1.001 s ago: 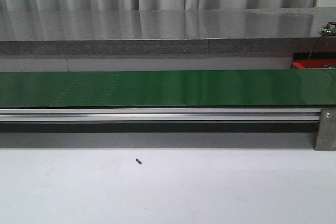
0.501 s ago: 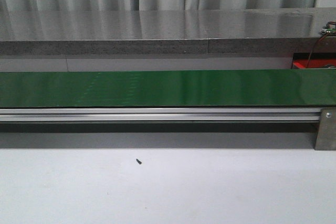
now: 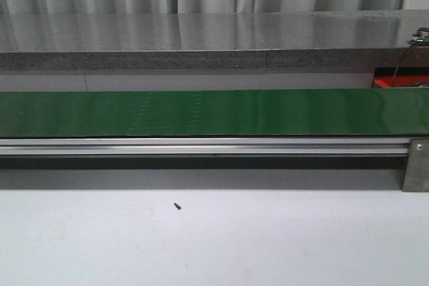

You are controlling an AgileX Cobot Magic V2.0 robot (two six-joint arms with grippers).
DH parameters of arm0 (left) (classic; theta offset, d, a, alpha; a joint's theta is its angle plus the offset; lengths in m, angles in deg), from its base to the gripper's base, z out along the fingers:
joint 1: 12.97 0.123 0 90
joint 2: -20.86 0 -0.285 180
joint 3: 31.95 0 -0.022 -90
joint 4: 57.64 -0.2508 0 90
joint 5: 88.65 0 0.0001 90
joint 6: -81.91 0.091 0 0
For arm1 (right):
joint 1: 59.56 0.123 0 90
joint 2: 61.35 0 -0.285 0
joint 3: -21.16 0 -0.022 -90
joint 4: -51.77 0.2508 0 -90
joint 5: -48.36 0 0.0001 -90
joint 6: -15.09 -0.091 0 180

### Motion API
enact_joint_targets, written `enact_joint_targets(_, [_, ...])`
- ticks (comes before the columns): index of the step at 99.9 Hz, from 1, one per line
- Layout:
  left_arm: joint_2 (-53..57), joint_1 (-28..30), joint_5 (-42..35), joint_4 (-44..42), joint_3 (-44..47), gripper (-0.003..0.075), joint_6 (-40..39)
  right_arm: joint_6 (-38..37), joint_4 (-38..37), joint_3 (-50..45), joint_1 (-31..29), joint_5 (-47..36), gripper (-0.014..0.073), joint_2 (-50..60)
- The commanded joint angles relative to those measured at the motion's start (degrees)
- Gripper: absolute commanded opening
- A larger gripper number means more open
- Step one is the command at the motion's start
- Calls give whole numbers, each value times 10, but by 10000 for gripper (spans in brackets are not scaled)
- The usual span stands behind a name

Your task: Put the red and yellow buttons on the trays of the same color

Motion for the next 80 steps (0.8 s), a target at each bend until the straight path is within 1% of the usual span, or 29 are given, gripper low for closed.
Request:
enact_joint_targets(1, [-1,-4,-36,3,-16,543,-3,4,6,14,0,-29,-118,3])
enact_joint_targets(4, [-1,-4,-36,3,-16,575,-3,4,6,14,0,-29,-118,3])
enact_joint_targets(7, [-1,-4,-36,3,-16,585,-3,4,6,14,0,-29,-118,3])
enact_joint_targets(17, [-1,-4,-32,4,-17,582,-4,4,6,14,0,-29,-118,3])
enact_joint_targets(28, [-12,5,0,2,-38,582,-15,4,6,14,0,-29,-118,3])
enact_joint_targets(37, [-36,25,25,-1,-68,582,-15,4,6,14,0,-29,-118,3])
enact_joint_targets(56, [-114,97,65,-12,-154,582,-15,4,6,14,0,-29,-118,3])
enact_joint_targets(69, [-190,171,94,-20,-218,576,-15,4,6,14,0,-29,-118,3])
enact_joint_targets(80, [-250,225,98,-24,-259,575,-15,4,6,14,0,-29,-118,3])
